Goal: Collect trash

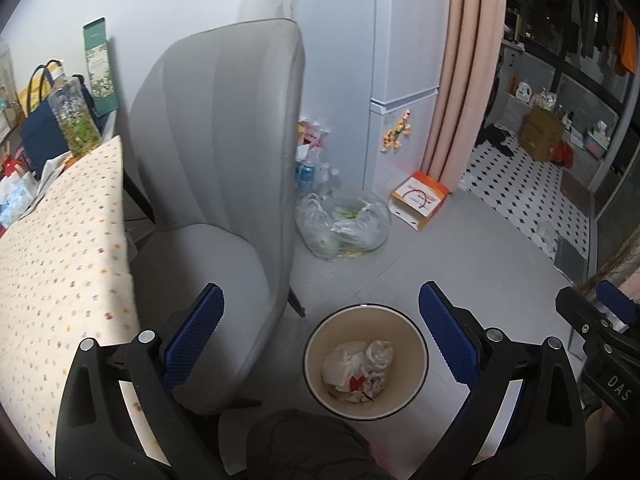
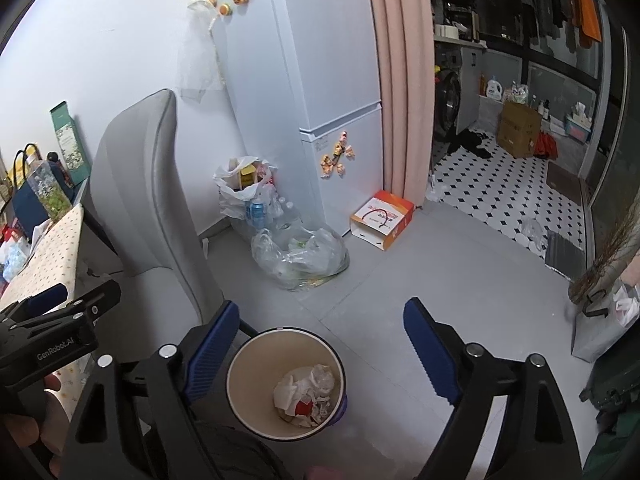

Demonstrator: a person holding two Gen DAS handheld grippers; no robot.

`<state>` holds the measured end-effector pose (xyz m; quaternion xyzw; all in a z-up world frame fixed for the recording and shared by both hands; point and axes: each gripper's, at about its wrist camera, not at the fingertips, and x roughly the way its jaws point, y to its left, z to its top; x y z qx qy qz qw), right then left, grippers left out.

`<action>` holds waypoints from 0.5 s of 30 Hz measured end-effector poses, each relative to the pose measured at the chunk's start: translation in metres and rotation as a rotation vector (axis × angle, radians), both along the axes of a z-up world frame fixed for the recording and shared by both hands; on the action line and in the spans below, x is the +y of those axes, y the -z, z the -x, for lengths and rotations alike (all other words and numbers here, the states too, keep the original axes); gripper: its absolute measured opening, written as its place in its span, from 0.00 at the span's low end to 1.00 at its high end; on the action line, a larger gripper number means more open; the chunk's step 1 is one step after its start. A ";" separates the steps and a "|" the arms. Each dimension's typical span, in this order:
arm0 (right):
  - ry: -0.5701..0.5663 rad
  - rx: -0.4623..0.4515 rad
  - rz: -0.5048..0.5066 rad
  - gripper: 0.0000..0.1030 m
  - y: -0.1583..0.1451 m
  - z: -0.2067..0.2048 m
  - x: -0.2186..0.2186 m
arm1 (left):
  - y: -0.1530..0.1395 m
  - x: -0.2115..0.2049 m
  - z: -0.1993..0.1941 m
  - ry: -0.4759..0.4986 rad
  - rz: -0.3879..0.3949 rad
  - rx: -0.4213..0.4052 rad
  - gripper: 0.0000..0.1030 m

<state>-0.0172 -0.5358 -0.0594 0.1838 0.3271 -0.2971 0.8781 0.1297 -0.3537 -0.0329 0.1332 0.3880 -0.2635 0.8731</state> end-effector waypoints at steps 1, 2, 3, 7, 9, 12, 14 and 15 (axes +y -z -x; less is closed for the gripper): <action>-0.008 0.001 0.007 0.84 -0.002 -0.001 0.004 | -0.002 0.005 0.001 -0.006 0.004 -0.002 0.94; -0.018 -0.002 0.014 0.85 -0.005 -0.002 0.009 | -0.004 0.009 0.002 -0.012 0.008 -0.004 0.94; -0.025 -0.004 0.020 0.86 -0.007 -0.003 0.012 | -0.006 0.014 0.002 -0.020 0.013 -0.007 0.94; -0.050 -0.016 0.042 0.91 -0.017 -0.005 0.029 | -0.014 0.040 0.005 -0.058 0.032 -0.023 0.94; -0.066 -0.022 0.053 0.92 -0.022 -0.006 0.038 | -0.019 0.052 0.006 -0.077 0.041 -0.031 0.94; -0.091 -0.028 0.066 0.92 -0.029 -0.008 0.053 | -0.027 0.073 0.007 -0.113 0.060 -0.048 0.94; -0.108 -0.032 0.075 0.92 -0.034 -0.010 0.065 | -0.033 0.086 0.007 -0.131 0.074 -0.060 0.94; -0.117 -0.032 0.079 0.92 -0.035 -0.011 0.069 | -0.035 0.091 0.008 -0.139 0.081 -0.064 0.94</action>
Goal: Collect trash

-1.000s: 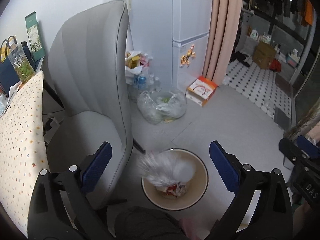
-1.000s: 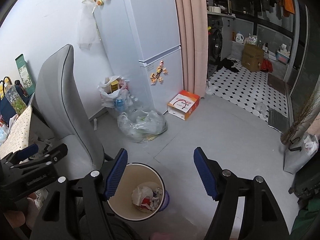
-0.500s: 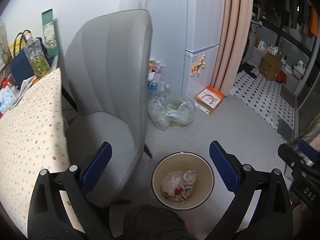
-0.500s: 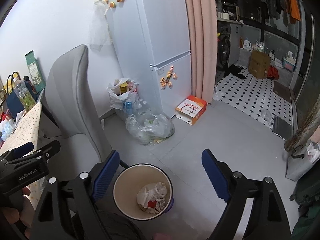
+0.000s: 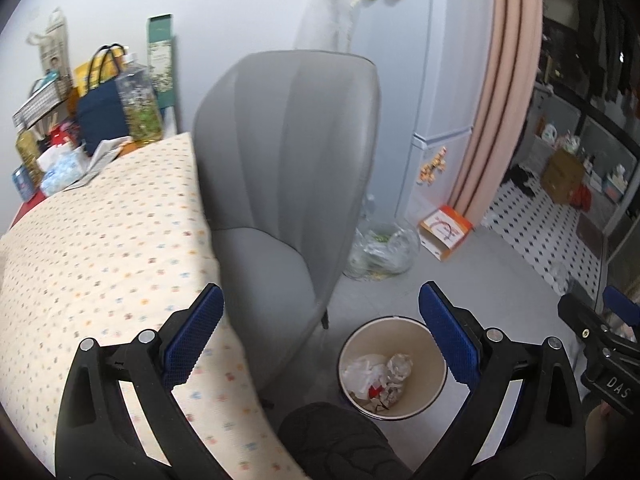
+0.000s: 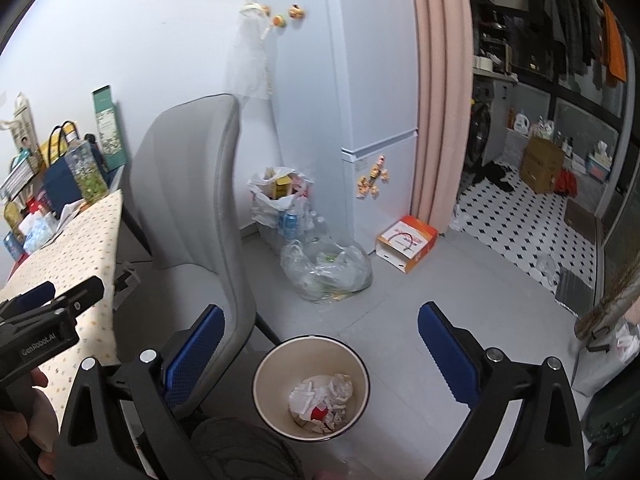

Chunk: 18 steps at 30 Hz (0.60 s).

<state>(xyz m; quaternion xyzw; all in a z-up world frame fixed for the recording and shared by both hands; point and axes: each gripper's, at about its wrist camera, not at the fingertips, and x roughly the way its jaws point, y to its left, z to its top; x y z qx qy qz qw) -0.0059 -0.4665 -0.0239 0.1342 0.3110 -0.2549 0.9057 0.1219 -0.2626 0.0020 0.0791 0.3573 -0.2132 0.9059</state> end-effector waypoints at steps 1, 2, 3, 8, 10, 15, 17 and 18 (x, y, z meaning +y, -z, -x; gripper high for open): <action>-0.012 0.000 0.007 0.92 -0.003 -0.002 0.007 | -0.003 0.008 0.001 -0.011 0.010 -0.007 0.94; -0.020 0.000 0.013 0.92 -0.006 -0.003 0.014 | -0.005 0.015 0.001 -0.021 0.016 -0.013 0.94; -0.028 -0.001 0.019 0.92 -0.008 -0.005 0.019 | -0.008 0.022 0.002 -0.032 0.022 -0.020 0.94; -0.074 -0.016 0.047 0.92 -0.025 -0.010 0.053 | -0.021 0.051 0.007 -0.071 0.043 -0.054 0.94; -0.087 -0.020 0.058 0.92 -0.031 -0.011 0.065 | -0.027 0.063 0.009 -0.088 0.054 -0.070 0.94; -0.135 -0.037 0.068 0.92 -0.042 -0.014 0.095 | -0.040 0.095 0.017 -0.131 0.079 -0.103 0.94; -0.155 -0.039 0.078 0.92 -0.045 -0.015 0.109 | -0.043 0.106 0.021 -0.144 0.085 -0.112 0.94; -0.170 -0.041 0.081 0.92 -0.047 -0.015 0.117 | -0.045 0.110 0.022 -0.149 0.087 -0.116 0.94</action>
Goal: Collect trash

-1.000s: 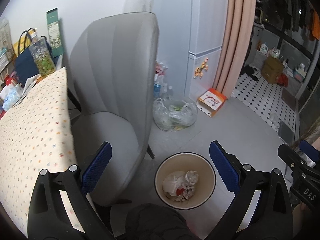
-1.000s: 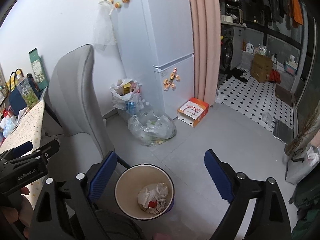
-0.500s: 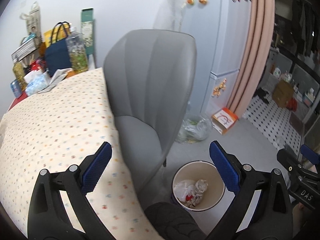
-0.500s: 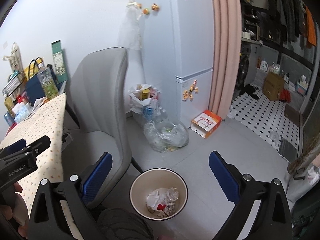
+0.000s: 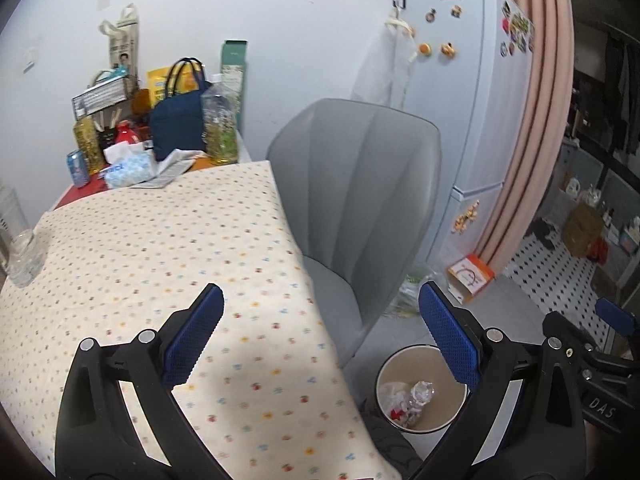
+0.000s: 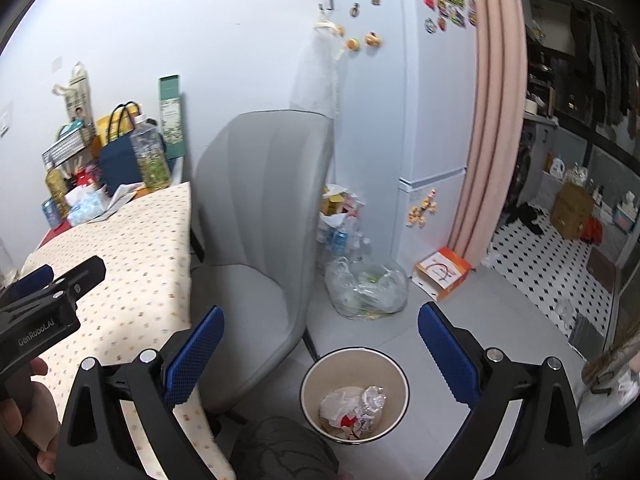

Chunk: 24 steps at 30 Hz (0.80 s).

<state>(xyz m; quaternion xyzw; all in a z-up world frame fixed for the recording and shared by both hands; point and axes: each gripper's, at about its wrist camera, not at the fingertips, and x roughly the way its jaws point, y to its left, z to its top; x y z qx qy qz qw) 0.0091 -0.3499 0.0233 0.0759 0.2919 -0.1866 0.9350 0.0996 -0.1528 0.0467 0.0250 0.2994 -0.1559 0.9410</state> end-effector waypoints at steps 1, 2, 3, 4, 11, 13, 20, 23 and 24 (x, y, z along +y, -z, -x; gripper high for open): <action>-0.010 -0.002 0.003 0.92 -0.001 0.000 0.006 | -0.002 0.006 0.002 -0.007 0.003 -0.006 0.94; -0.016 -0.003 0.006 0.92 -0.003 0.000 0.010 | -0.004 0.012 0.004 -0.016 0.006 -0.012 0.94; -0.024 -0.005 0.008 0.92 -0.004 0.000 0.015 | -0.006 0.017 0.006 -0.025 0.010 -0.017 0.94; -0.034 -0.007 0.009 0.92 -0.005 0.000 0.022 | -0.007 0.021 0.007 -0.030 0.013 -0.020 0.94; -0.095 -0.018 0.020 0.92 -0.013 0.002 0.055 | -0.017 0.056 0.019 -0.090 0.033 -0.042 0.94; -0.113 -0.020 0.023 0.92 -0.014 0.003 0.065 | -0.019 0.066 0.022 -0.108 0.035 -0.046 0.94; -0.156 -0.038 0.037 0.92 -0.020 0.010 0.088 | -0.023 0.096 0.035 -0.162 0.041 -0.059 0.94; -0.162 -0.043 0.038 0.92 -0.021 0.014 0.093 | -0.024 0.105 0.040 -0.177 0.039 -0.067 0.94; -0.163 -0.044 0.038 0.92 -0.022 0.013 0.093 | -0.024 0.107 0.042 -0.180 0.038 -0.068 0.94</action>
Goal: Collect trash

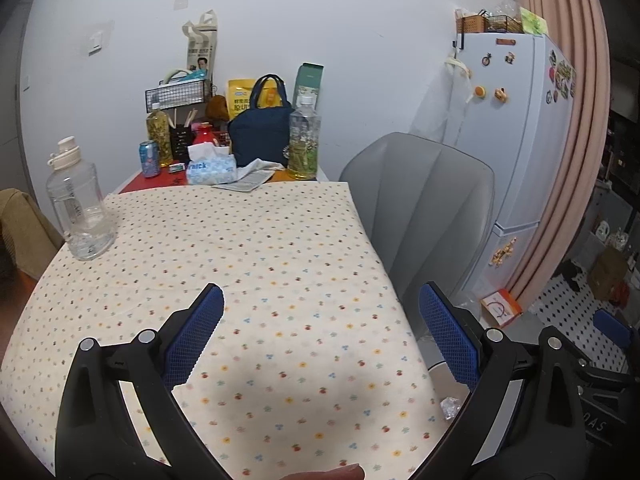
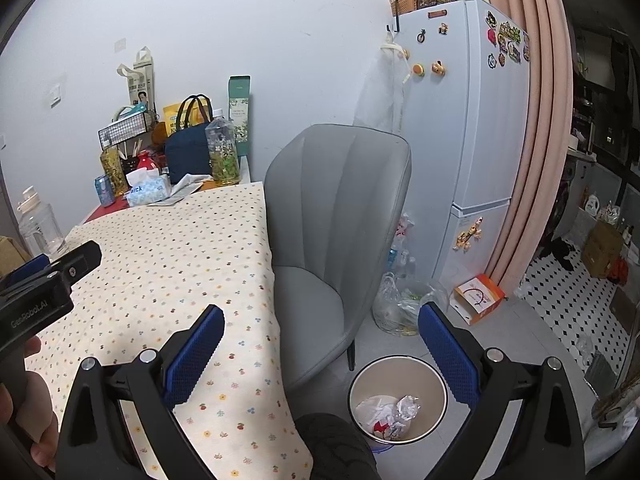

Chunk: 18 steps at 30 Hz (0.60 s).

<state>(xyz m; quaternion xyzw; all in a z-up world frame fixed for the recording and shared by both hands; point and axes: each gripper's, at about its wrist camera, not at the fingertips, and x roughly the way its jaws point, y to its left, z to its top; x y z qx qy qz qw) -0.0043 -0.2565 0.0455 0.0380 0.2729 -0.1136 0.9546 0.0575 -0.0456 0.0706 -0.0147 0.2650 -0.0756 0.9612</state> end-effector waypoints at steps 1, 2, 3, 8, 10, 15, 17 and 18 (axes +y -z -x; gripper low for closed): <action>-0.001 -0.003 0.000 0.92 0.000 0.001 0.001 | 0.000 0.002 0.002 -0.004 -0.003 -0.002 0.94; -0.002 -0.005 -0.001 0.92 -0.001 0.002 0.002 | 0.000 0.004 0.004 -0.008 -0.005 -0.003 0.94; -0.004 -0.005 -0.002 0.92 0.000 0.003 0.002 | 0.000 0.006 0.005 -0.011 -0.005 -0.003 0.94; -0.011 -0.010 -0.004 0.92 -0.001 0.006 0.002 | -0.002 0.011 0.010 -0.022 -0.010 -0.010 0.94; -0.014 -0.010 -0.005 0.92 -0.001 0.006 0.002 | -0.002 0.011 0.012 -0.027 -0.009 -0.013 0.94; -0.017 -0.009 -0.007 0.92 -0.001 0.007 0.001 | -0.001 0.013 0.014 -0.035 -0.004 -0.019 0.94; -0.017 -0.009 -0.007 0.92 -0.001 0.007 0.001 | -0.001 0.013 0.014 -0.036 -0.005 -0.019 0.94; -0.018 -0.008 -0.008 0.92 0.000 0.008 0.001 | 0.000 0.013 0.014 -0.038 -0.005 -0.020 0.94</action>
